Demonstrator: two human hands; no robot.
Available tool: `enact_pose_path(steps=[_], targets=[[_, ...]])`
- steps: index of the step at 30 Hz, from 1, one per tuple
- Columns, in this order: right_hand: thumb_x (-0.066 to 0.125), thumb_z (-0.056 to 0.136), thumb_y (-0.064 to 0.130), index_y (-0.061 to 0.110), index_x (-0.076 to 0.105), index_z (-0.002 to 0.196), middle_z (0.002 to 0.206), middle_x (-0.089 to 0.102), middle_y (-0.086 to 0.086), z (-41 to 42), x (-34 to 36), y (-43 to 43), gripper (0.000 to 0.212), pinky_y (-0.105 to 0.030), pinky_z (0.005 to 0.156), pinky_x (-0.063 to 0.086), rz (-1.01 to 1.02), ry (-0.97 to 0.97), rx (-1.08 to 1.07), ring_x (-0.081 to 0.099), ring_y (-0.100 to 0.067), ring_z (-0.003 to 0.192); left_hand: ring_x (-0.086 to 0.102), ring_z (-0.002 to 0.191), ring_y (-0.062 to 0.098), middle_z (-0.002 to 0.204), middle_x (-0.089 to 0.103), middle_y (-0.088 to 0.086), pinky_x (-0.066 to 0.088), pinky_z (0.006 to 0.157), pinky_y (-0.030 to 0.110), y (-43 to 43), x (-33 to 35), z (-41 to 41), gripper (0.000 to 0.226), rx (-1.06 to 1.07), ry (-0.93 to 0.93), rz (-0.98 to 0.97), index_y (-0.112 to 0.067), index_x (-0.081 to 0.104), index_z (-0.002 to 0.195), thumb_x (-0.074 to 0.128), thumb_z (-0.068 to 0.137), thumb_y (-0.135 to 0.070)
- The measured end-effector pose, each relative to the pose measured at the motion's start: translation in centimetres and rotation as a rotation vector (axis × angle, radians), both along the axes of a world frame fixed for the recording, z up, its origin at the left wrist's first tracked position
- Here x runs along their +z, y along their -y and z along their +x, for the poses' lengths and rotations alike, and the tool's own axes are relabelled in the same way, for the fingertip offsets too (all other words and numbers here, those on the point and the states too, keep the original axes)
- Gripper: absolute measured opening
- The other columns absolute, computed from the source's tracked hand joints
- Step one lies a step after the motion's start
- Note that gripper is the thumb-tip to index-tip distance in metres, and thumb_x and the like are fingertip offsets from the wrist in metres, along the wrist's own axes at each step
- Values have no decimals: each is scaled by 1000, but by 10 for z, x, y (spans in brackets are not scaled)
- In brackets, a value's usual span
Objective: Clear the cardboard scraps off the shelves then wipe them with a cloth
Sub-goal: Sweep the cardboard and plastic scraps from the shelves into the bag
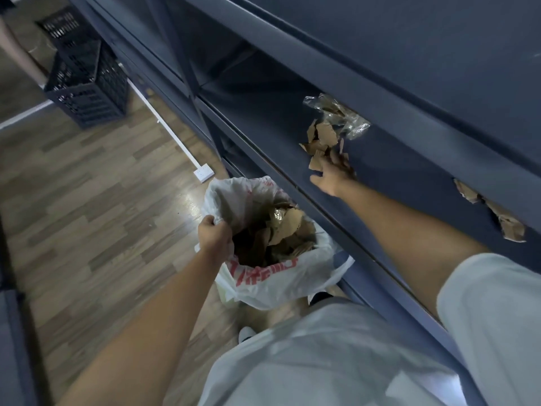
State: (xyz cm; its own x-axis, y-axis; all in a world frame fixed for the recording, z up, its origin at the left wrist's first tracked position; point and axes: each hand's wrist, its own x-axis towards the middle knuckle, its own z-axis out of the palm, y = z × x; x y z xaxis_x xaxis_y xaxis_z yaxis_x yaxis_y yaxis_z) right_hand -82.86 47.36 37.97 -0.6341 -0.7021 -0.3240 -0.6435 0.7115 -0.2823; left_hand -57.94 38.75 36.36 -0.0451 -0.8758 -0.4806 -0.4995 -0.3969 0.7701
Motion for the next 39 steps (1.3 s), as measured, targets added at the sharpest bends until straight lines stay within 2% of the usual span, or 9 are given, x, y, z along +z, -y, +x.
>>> enact_pose_path(steps=[5, 11, 16, 20, 24, 28, 31, 35, 39], targets=[[39, 92, 46, 20, 18, 147, 158, 3, -8, 35, -10, -11, 64, -46, 116, 2, 37, -43, 140, 0, -37, 143, 39, 50, 15, 58, 38, 4, 30, 43, 23, -5, -4, -7, 30, 40, -17, 6, -17, 38, 60, 35, 83, 2], [42, 94, 36, 18, 38, 139, 155, 18, -3, 78, -2, -25, 49, -43, 109, 24, -156, 82, 363, 21, -28, 139, 43, 49, 17, 58, 42, 5, 28, 27, 10, -8, -5, -15, 24, 33, -57, 40, 5, 55, 93, 36, 78, 3], [45, 92, 33, 15, 38, 137, 153, 22, -6, 27, 13, 8, 49, -43, 104, 32, -148, -60, 126, 29, -35, 133, 43, 49, 14, 63, 47, 5, 28, 27, 8, 1, -3, -16, 18, 14, -52, 80, -10, 50, 86, 37, 81, 2], [51, 86, 35, 18, 31, 140, 154, 15, -9, -21, 17, 36, 61, -51, 109, 23, -156, -136, -93, 18, -39, 138, 43, 51, 13, 66, 48, 5, 32, 34, 18, 10, -4, -19, 40, 22, -45, 91, -15, 52, 112, 38, 80, 5], [58, 82, 36, 21, 22, 144, 152, 21, -11, -45, 18, 56, 73, -58, 106, 21, -129, -157, -173, 19, -44, 137, 37, 48, 13, 59, 41, 4, 27, 39, 21, 18, -8, -22, 24, 26, -29, 70, -14, 50, 81, 36, 78, 6], [53, 84, 32, 8, 42, 130, 132, 45, -20, -55, 21, 67, 53, -49, 98, 35, -175, -408, -183, 39, -40, 124, 42, 54, 13, 69, 48, 5, 32, 34, 16, 24, -13, -24, 42, 2, -25, 40, -6, 55, 112, 38, 77, 10], [48, 86, 27, 2, 50, 119, 120, 52, -23, -58, 24, 69, 42, -45, 92, 38, -298, -529, -120, 48, -40, 112, 43, 55, 13, 66, 45, 4, 32, 30, 12, 25, -15, -26, 45, 12, -33, 41, -1, 54, 116, 38, 76, 11], [47, 90, 23, 3, 49, 122, 131, 46, -24, -68, 35, 67, 39, -42, 100, 31, -334, -523, -133, 41, -37, 123, 44, 57, 12, 77, 55, 9, 34, 39, 18, 25, -16, -28, 48, 20, -32, 41, 1, 53, 121, 40, 77, 11], [45, 95, 26, 8, 34, 141, 150, 27, -19, -79, 48, 69, 51, -34, 108, 18, -287, -301, -145, 25, -32, 137, 43, 56, 13, 67, 46, 4, 35, 39, 19, 26, -19, -33, 46, 25, -36, 44, 0, 54, 120, 40, 78, 12]])
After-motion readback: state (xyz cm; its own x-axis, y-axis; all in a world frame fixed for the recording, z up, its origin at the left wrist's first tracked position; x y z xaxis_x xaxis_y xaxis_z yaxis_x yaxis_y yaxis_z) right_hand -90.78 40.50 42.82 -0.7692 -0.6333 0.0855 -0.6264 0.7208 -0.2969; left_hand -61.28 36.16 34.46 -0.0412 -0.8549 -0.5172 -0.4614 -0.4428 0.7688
